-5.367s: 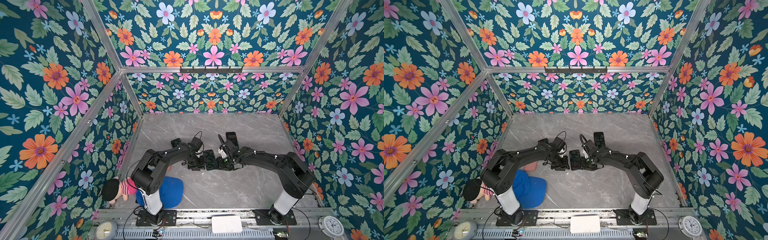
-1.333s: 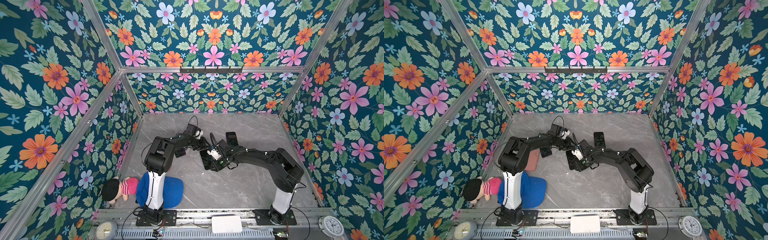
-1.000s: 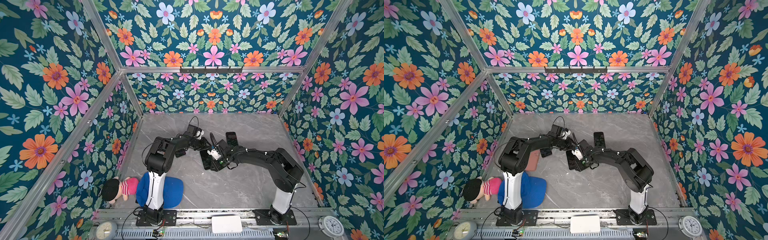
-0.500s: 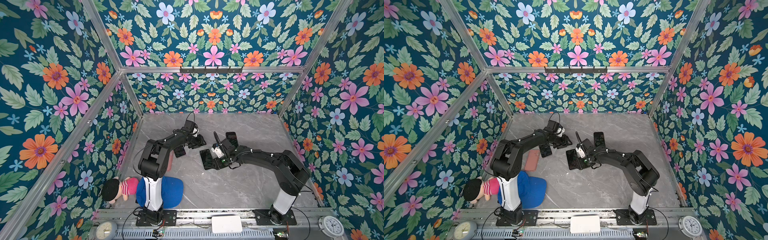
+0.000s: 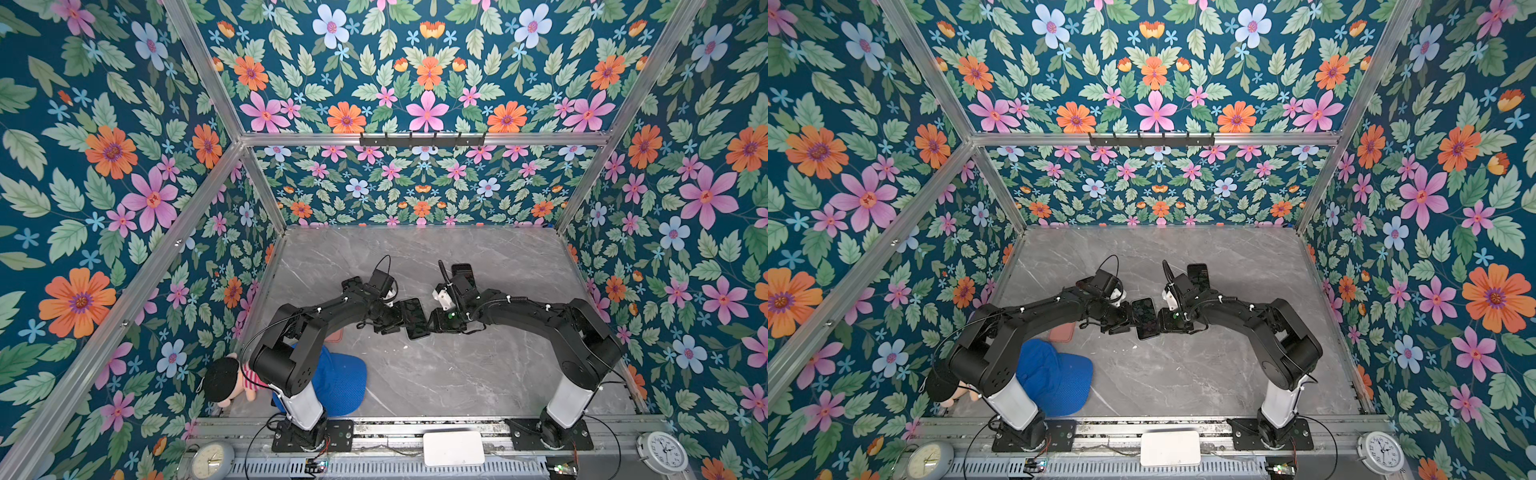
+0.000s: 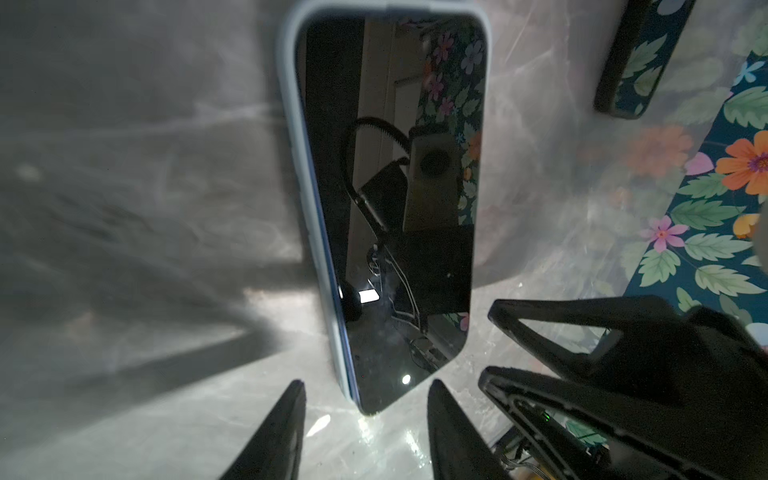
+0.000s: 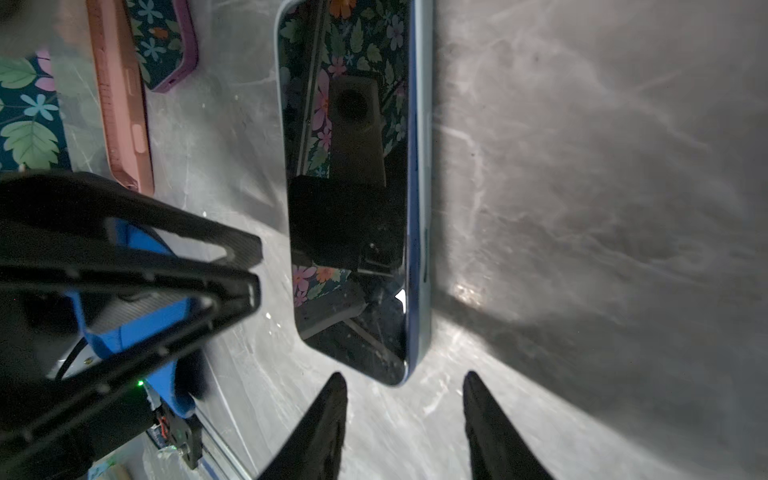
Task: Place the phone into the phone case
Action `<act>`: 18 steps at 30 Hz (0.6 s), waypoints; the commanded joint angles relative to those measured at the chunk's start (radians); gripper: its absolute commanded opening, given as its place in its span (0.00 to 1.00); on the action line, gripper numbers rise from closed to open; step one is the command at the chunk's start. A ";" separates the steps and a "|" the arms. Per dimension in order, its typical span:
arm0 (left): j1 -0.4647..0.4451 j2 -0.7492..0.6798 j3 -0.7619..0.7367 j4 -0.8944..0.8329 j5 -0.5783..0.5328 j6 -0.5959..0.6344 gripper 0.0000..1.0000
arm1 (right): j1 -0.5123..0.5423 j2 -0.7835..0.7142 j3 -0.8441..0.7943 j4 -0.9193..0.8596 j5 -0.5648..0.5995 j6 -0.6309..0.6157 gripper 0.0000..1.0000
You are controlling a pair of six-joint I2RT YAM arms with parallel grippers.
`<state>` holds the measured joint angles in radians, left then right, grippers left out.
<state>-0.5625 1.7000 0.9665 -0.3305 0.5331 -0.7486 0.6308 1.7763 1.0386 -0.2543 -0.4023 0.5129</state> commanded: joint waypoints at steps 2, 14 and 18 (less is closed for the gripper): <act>-0.027 -0.021 -0.024 0.029 0.021 -0.064 0.48 | -0.001 0.019 -0.009 0.051 -0.056 0.020 0.45; -0.045 -0.045 -0.084 -0.013 0.006 -0.059 0.44 | -0.001 0.066 -0.036 0.127 -0.136 0.029 0.35; -0.045 -0.039 -0.079 -0.023 -0.001 -0.053 0.37 | 0.011 0.072 -0.039 0.148 -0.153 0.039 0.32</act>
<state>-0.6079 1.6585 0.8829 -0.3309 0.5476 -0.8085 0.6346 1.8431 1.0000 -0.1314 -0.5240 0.5415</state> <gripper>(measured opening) 0.380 0.318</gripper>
